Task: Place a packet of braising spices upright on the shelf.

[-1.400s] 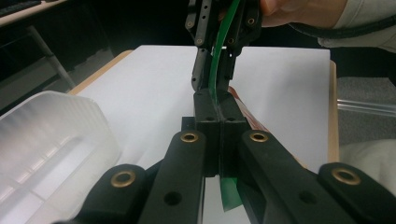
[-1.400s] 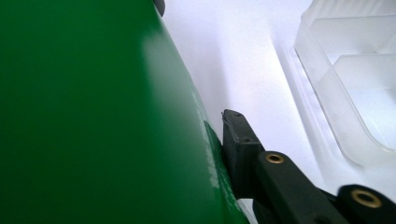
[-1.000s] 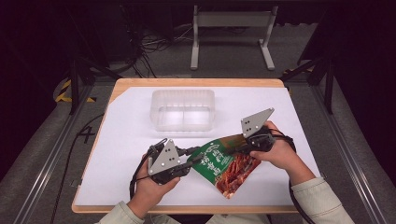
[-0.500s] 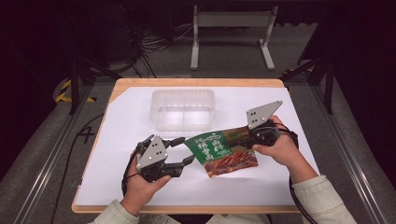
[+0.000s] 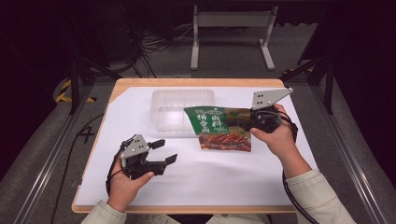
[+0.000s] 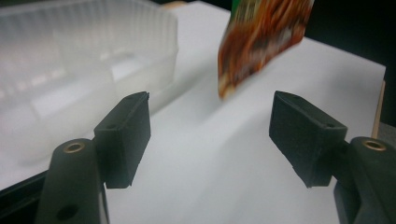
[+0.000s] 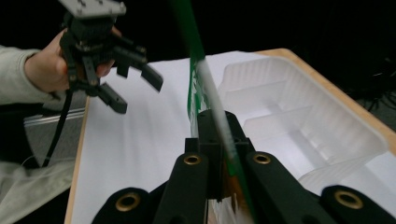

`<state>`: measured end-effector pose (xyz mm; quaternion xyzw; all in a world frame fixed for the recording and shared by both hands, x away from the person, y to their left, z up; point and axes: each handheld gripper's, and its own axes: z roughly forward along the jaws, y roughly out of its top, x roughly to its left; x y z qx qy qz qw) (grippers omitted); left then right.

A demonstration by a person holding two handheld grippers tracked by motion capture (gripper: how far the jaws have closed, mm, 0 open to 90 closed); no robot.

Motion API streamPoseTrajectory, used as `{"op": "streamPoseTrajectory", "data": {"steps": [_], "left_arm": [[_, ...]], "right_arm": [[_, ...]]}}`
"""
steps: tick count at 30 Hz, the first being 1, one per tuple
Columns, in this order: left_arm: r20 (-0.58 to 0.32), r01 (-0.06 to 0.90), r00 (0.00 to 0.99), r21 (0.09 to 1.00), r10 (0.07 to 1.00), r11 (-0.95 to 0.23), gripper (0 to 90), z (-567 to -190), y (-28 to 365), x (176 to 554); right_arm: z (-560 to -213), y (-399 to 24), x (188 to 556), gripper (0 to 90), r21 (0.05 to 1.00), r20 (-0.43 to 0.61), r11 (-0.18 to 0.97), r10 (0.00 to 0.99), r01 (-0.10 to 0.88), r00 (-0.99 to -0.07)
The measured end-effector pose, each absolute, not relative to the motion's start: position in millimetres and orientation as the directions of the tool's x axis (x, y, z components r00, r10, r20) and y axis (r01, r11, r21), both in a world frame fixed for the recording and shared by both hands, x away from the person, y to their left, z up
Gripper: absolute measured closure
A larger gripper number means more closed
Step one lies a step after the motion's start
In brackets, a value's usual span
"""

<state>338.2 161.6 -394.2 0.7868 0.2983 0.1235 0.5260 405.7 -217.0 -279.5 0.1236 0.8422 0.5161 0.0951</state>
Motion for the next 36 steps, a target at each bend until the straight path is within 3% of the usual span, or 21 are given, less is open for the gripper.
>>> {"op": "streamPoseTrajectory", "data": {"steps": [5,9,20,26,36], "left_arm": [[-0.115,0.347,0.783,0.897,0.611,-0.275,30.6,-405,178,339],[-0.119,0.353,0.801,0.885,0.586,-0.303,25.4,-413,187,341],[-0.099,0.364,0.768,0.881,0.633,-0.304,4.0,-425,201,344],[-0.136,0.389,0.749,0.882,0.649,-0.264,2.8,-428,208,347],[-0.086,0.351,0.752,0.891,0.653,-0.288,2.6,-433,215,349]], "right_arm": [[-270,-215,413,90.0,0.904,-0.031,0.407,0.367,0.131,-0.93],[-266,-210,420,90.0,0.909,-0.02,0.391,0.387,0.145,-0.922],[-256,-195,441,90.0,0.927,-0.004,0.335,0.461,0.169,-0.887],[-253,-192,452,90.0,0.941,0.014,0.286,0.503,0.181,-0.864],[-250,-185,474,90.0,0.954,0.043,0.219,0.579,0.206,-0.814]]}}
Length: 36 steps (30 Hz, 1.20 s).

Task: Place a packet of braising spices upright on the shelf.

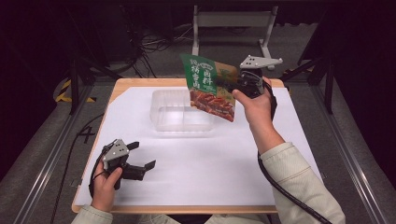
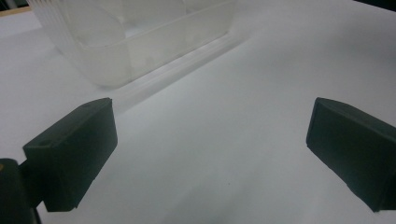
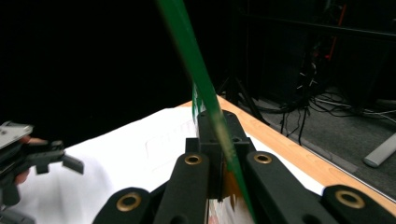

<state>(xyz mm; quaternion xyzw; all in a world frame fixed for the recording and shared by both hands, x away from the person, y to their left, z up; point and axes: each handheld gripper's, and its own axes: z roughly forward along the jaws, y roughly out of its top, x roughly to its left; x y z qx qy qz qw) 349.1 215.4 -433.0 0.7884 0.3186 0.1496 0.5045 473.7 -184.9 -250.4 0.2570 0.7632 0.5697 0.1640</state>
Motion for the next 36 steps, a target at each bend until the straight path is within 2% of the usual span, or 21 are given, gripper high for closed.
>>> {"op": "streamPoseTrajectory", "data": {"steps": [22,36], "left_arm": [[-0.09,0.351,0.752,0.893,0.653,-0.281,1.6,-438,216,350],[-0.09,0.354,0.765,0.885,0.638,-0.3,1.4,-443,211,352]], "right_arm": [[-268,-160,504,90.0,0.97,0.114,0.078,0.685,0.229,-0.719],[-286,-148,512,90.0,0.966,0.125,0.061,0.74,0.251,-0.661]]}}
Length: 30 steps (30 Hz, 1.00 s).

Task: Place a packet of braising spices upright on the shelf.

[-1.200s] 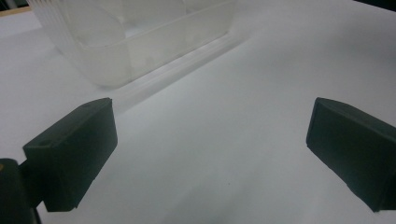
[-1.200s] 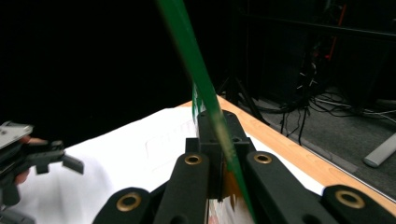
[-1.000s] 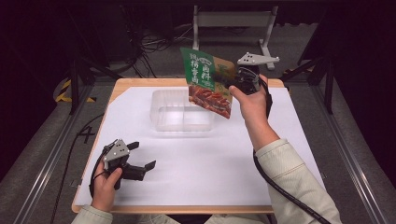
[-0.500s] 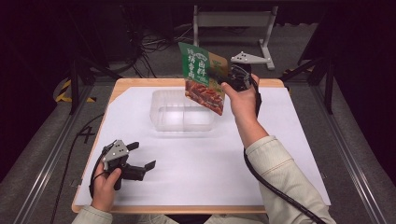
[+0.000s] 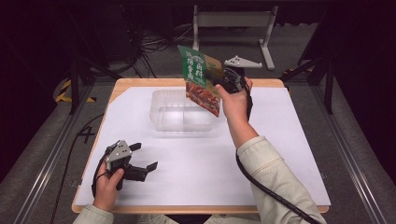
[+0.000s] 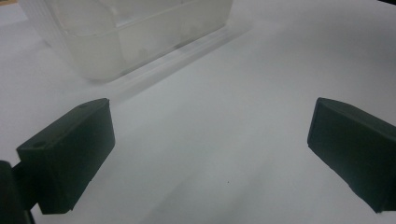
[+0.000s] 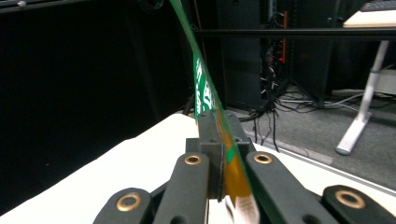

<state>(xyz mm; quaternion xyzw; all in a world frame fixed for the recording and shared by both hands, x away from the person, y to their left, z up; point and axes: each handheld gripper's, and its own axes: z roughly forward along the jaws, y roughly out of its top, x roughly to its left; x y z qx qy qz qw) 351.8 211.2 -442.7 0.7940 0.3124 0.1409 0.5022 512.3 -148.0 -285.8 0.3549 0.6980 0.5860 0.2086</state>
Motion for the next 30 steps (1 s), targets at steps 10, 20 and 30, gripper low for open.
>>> {"op": "streamPoseTrajectory", "data": {"steps": [10,20,30], "left_arm": [[-0.084,0.356,0.768,0.88,0.636,-0.314,1.5,-445,210,353],[-0.094,0.372,0.762,0.873,0.641,-0.314,1.5,-447,212,353],[-0.093,0.37,0.765,0.873,0.638,-0.317,1.5,-447,211,354]], "right_arm": [[-301,-140,517,89.9,0.963,0.147,0.035,0.763,0.268,-0.629],[-320,-135,521,89.8,0.958,0.154,0.037,0.769,0.283,-0.62],[-327,-133,520,89.7,0.962,0.155,0.033,0.753,0.272,-0.64]]}}
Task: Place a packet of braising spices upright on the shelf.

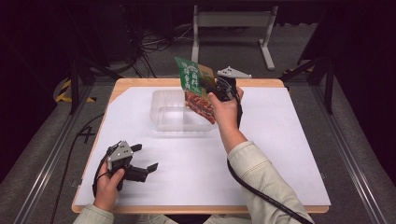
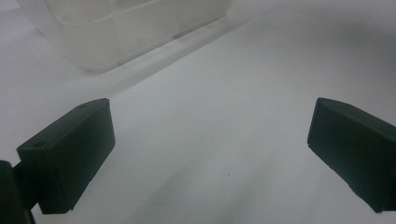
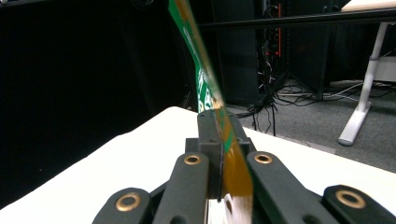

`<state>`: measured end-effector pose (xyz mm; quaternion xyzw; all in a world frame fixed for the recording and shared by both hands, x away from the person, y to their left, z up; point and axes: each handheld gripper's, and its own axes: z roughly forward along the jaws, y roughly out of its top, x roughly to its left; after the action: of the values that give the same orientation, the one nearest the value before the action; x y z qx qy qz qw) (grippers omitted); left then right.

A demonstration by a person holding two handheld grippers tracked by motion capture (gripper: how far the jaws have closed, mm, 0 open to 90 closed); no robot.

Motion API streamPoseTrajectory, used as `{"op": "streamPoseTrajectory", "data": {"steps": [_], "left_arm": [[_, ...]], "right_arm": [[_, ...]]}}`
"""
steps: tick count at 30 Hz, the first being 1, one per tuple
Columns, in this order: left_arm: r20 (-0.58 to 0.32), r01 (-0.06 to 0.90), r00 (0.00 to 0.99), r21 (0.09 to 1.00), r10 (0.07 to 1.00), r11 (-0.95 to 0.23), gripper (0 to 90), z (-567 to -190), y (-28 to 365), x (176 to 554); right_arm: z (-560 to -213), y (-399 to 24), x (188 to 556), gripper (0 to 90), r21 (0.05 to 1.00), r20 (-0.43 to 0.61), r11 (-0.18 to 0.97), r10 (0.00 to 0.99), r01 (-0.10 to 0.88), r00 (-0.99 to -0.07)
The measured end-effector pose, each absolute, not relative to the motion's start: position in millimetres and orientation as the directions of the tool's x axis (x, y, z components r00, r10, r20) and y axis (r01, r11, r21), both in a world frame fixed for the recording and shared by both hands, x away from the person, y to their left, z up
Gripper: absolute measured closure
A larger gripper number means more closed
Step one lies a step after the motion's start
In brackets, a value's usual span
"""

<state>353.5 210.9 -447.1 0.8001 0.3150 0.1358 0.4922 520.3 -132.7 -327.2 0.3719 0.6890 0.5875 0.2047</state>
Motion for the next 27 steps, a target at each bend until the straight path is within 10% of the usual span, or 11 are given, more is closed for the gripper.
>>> {"op": "streamPoseTrajectory", "data": {"steps": [27], "left_arm": [[-0.097,0.373,0.767,0.872,0.634,-0.317,1.5,-447,211,353]], "right_arm": [[-350,-138,515,87.1,0.951,0.171,0.047,0.747,0.307,-0.643]]}}
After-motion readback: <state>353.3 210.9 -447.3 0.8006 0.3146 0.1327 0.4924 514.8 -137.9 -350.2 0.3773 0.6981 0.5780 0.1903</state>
